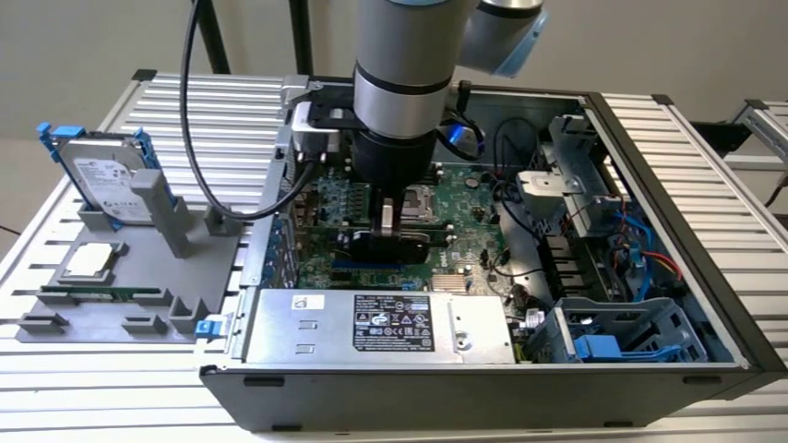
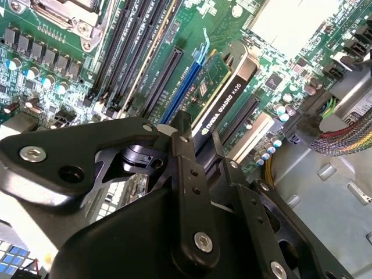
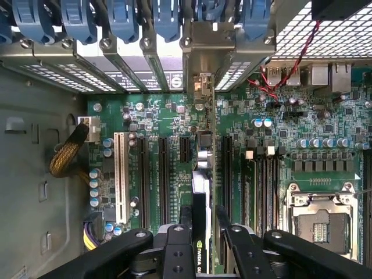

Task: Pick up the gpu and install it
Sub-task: 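Insert the gpu into the slot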

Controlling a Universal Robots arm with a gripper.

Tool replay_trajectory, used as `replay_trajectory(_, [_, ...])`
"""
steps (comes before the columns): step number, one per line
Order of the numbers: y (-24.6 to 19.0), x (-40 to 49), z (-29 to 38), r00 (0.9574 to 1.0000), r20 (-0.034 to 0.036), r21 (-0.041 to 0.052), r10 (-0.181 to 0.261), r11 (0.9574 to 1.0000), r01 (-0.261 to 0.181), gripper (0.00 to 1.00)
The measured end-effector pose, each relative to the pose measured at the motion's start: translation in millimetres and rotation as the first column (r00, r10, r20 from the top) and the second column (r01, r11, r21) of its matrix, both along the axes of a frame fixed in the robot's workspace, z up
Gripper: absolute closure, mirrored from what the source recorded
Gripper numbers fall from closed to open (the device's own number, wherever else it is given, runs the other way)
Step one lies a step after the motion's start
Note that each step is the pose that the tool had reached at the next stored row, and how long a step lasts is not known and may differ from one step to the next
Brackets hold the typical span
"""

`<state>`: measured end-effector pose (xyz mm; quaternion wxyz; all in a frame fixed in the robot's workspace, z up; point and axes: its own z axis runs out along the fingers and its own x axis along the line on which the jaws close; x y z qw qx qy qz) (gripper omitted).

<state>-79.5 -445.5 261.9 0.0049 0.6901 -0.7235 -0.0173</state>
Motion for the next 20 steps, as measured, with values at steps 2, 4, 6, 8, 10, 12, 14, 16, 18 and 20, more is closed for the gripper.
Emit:
replay_trajectory(2, [-0.1, -0.3, -0.2, 1.0, -0.0003, -0.0006, -0.003, 1.0, 0.003, 1.0])
replay_trajectory(4, [0.0, -0.4, -0.8, 1.0, -0.0006, -0.0011, -0.007, 1.0, 0.007, 1.0])
replay_trajectory(6, [0.5, -0.5, -1.2, 1.0, -0.0007, -0.0014, -0.009, 1.0, 0.009, 1.0])
replay_trajectory(8, [1.2, -0.6, -1.8, 0.9999, -0.001, -0.0018, -0.011, 0.9999, 0.011, 1.0])
replay_trajectory(10, [3.5, -0.4, -2.5, 0.9999, 0.0, -0.0003, -0.011, 0.9999, 0.011, 1.0])
replay_trajectory(12, [4.8, -0.4, -2.3, 0.9999, -0.0005, -0.0011, -0.011, 0.9999, 0.011, 1.0])
replay_trajectory(14, [4.9, -0.4, -2.7, 0.9999, -0.0005, -0.0011, -0.011, 0.9999, 0.011, 1.0])
replay_trajectory(16, [4.9, -0.6, -3.4, 0.9999, -0.0008, -0.0016, -0.011, 0.9999, 0.011, 1.0])
replay_trajectory(18, [4.9, -0.7, -3.5, 0.9999, -0.0008, -0.0017, -0.011, 0.9999, 0.011, 1.0])
replay_trajectory(20, [5.0, -0.6, -3.8, 0.9999, -0.0007, -0.0013, -0.011, 0.9999, 0.011, 1.0])
